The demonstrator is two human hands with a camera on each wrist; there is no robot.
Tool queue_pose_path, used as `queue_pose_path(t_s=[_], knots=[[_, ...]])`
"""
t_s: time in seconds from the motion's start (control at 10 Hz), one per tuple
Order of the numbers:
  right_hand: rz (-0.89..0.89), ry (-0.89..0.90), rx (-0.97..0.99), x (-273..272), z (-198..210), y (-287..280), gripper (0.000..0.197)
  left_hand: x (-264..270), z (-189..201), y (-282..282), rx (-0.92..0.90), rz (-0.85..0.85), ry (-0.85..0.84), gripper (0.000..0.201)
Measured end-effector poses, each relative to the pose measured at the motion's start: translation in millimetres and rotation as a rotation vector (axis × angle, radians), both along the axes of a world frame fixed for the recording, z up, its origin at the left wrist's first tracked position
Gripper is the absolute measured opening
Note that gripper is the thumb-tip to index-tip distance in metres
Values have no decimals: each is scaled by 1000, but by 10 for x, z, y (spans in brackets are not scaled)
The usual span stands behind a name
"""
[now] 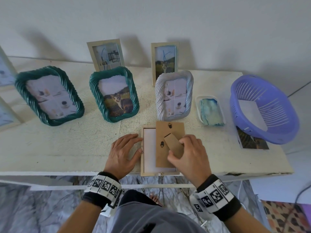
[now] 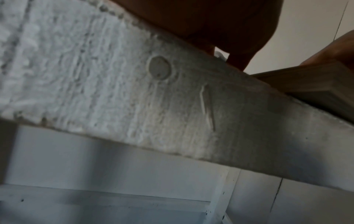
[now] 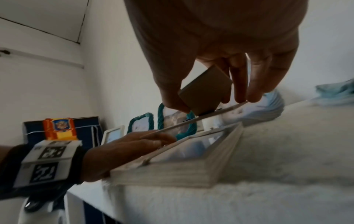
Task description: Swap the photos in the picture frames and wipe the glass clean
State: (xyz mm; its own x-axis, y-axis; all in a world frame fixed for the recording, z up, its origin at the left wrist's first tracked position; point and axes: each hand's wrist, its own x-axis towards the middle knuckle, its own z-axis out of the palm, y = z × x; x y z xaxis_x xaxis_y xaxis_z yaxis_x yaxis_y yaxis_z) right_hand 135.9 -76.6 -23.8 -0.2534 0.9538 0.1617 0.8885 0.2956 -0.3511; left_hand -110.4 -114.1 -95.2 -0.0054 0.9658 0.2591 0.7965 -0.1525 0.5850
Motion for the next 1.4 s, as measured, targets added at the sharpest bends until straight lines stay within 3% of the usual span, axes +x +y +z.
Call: queue_pose_path(t_s=[0.1,0.3,0.5,0.6,0.7,0.9,1.4], knots=[[-79,-41,-3,301,52,67,40,3,-1,3,0,-2,2,39],[-122,-145,-232,744,-21,127,39,3,1,-1,-5,-4,-6,39],[-83,-266,-232,779,-124,90,51,10,2,-8,-9,5,-8,39],[-55,-223,-152,640,-41,88,61,19,12,-5,-16,15,-14,39],[77,-80,-220,378,10,69,73,22,12,-6,-9,18,-14,38],[292,-235,-417,-196,-24,48,109,30,18,-8,-9,18,-11,37],[296,-368,-417,-372,-188,191,134,19,21,1,-20,18,-15,38]])
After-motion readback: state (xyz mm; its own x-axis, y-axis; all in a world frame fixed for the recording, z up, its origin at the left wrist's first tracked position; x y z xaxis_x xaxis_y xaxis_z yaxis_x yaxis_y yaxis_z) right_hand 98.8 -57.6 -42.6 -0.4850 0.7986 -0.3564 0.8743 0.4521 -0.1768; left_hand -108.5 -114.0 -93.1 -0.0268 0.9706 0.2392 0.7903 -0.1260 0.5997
